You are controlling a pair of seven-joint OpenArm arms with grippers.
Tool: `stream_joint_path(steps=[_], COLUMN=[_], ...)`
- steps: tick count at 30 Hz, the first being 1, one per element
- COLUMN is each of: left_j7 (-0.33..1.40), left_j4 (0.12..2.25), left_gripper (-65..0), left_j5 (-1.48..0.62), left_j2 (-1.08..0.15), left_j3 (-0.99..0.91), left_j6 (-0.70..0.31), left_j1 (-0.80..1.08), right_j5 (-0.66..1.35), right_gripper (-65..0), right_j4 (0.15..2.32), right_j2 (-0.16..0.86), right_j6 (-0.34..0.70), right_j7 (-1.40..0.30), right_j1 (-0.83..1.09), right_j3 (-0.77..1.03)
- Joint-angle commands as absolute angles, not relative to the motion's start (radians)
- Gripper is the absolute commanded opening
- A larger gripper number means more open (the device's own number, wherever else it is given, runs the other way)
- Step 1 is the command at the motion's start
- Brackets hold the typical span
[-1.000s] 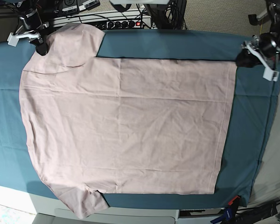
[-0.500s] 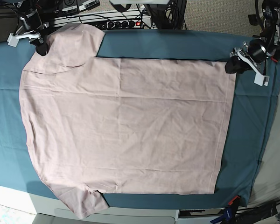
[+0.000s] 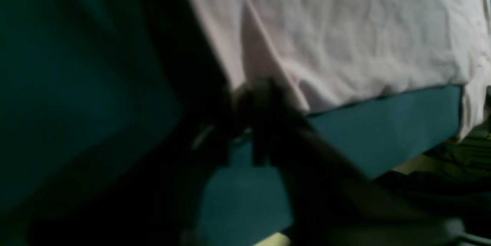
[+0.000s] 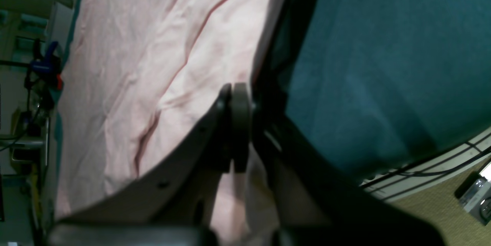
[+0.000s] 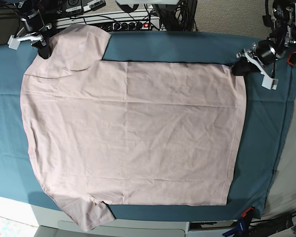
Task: Fold the T-shirt properly
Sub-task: 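Close both grippers on the shoulder corners of the shirt, then pull both shoulder corners away from the hem to straighten the shirt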
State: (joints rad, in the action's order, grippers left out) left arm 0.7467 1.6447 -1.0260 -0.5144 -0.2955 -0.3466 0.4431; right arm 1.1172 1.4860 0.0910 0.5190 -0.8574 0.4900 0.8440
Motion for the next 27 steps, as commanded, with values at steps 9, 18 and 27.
stream_joint_path(steps=[9, 18, 27], left_j7=[0.771, 0.772, 0.790], left_j4=[1.650, 1.654, 1.657], left_gripper=[-65.0, -65.0, -65.0], left_j5=[-1.009, -1.010, -1.035], left_j2=[-0.561, -0.608, -0.612], left_j3=[-0.297, -0.298, -0.302], left_j6=[-0.340, -0.366, -0.394], left_j1=[0.449, 0.483, 0.553], right_j5=[1.073, 1.072, 1.044], right_gripper=[-65.0, -65.0, -65.0], right_j4=[1.525, 1.700, 1.756], right_j2=[0.097, 0.107, 0.220], right_j6=[0.579, 0.580, 0.579], right_j7=[-0.886, -0.887, -0.888], right_j1=[0.522, 0.628, 0.707], right_j3=[0.845, 0.846, 0.846])
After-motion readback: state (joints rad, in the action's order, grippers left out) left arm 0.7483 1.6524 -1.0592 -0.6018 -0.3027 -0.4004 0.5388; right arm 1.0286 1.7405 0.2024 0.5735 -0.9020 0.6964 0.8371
